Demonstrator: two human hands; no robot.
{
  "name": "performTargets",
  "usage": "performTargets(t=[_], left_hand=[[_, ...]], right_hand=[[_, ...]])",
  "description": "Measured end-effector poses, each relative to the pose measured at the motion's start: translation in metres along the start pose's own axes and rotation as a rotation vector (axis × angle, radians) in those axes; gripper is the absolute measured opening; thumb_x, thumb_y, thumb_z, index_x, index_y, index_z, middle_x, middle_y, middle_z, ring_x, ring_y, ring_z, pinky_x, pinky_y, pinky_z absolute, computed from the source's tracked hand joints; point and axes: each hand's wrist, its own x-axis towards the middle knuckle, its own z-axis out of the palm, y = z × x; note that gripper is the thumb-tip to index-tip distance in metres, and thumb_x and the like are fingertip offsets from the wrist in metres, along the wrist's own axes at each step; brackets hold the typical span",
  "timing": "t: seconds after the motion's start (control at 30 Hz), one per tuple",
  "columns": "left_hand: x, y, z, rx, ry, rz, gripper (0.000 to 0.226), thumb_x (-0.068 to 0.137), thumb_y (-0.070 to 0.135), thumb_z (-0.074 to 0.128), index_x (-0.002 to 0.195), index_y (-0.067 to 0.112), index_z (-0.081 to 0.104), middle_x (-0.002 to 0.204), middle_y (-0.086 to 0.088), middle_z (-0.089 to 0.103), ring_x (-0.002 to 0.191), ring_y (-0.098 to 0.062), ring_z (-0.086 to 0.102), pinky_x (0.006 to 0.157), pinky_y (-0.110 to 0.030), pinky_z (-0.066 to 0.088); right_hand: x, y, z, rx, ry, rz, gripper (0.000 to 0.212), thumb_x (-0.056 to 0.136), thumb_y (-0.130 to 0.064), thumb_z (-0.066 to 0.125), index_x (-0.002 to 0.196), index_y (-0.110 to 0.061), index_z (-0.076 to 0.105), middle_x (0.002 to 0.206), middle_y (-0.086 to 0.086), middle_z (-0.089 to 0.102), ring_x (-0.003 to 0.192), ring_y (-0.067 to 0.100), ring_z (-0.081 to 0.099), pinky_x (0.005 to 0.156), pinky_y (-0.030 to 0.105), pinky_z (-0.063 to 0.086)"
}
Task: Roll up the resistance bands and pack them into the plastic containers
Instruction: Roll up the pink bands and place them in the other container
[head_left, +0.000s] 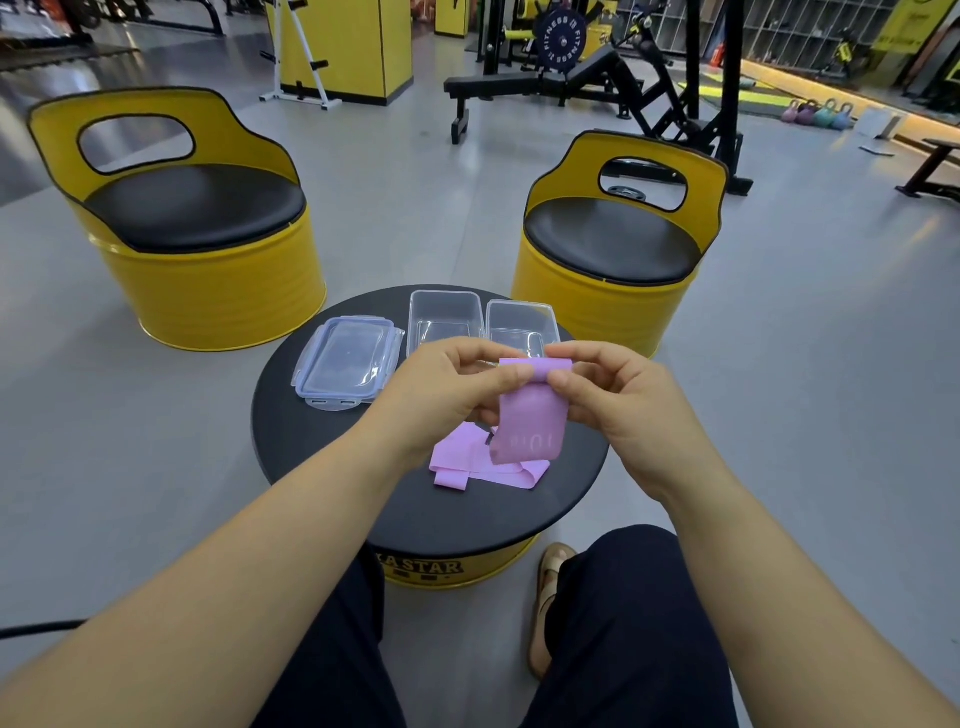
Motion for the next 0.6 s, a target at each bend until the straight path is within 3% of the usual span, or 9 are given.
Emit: performTargets(t=[0.2,0.3,0.43,0.6], left_hand=[[0.0003,0.0004,-0.0004,-0.001,0.025,0.025,0.012,0.081,0.011,0.071,0.083,0.023,0.07,0.087,-0.012,0.073,0.082,-0.031,0.066,0.081,-0.047,0.053],[0.0013,-0.0002,0.0,-0.005,0.027,0.047,0.013,0.081,0.009,0.071,0.085,0.022,0.07,0.09,-0.015,0.072,0.087,-0.039,0.066,0.081,-0.048,0.054],[0.0027,-0.0006,0.0004,-0.004,0.038,0.088,0.022,0.079,0.0,0.07,0.085,0.022,0.07,0.082,-0.003,0.072,0.078,-0.015,0.068,0.072,-0.027,0.056],[0.0024,-0.0017,0.0022,-0.003,0.052,0.103,0.028,0.075,-0.003,0.072,0.081,0.025,0.07,0.081,0.003,0.071,0.08,-0.015,0.066,0.072,-0.025,0.056]], right_hand=[[-0.0013,0.0021,0.0013,0.029,-0.014,-0.007,0.022,0.085,-0.004,0.063,0.097,-0.022,0.067,0.082,-0.002,0.073,0.083,0.013,0.07,0.077,0.028,0.058],[-0.0018,0.0025,0.0015,0.098,-0.026,0.044,0.027,0.08,-0.02,0.064,0.107,-0.021,0.063,0.084,0.001,0.073,0.084,0.016,0.071,0.075,0.028,0.058],[-0.0019,0.0029,0.0026,0.093,0.022,0.059,0.017,0.088,-0.023,0.059,0.102,-0.018,0.065,0.086,0.002,0.074,0.081,0.018,0.071,0.07,0.029,0.059],[-0.0032,0.0037,0.0019,0.091,0.043,0.033,0.013,0.087,-0.014,0.06,0.098,-0.018,0.067,0.081,0.003,0.072,0.081,0.017,0.071,0.074,0.034,0.059]])
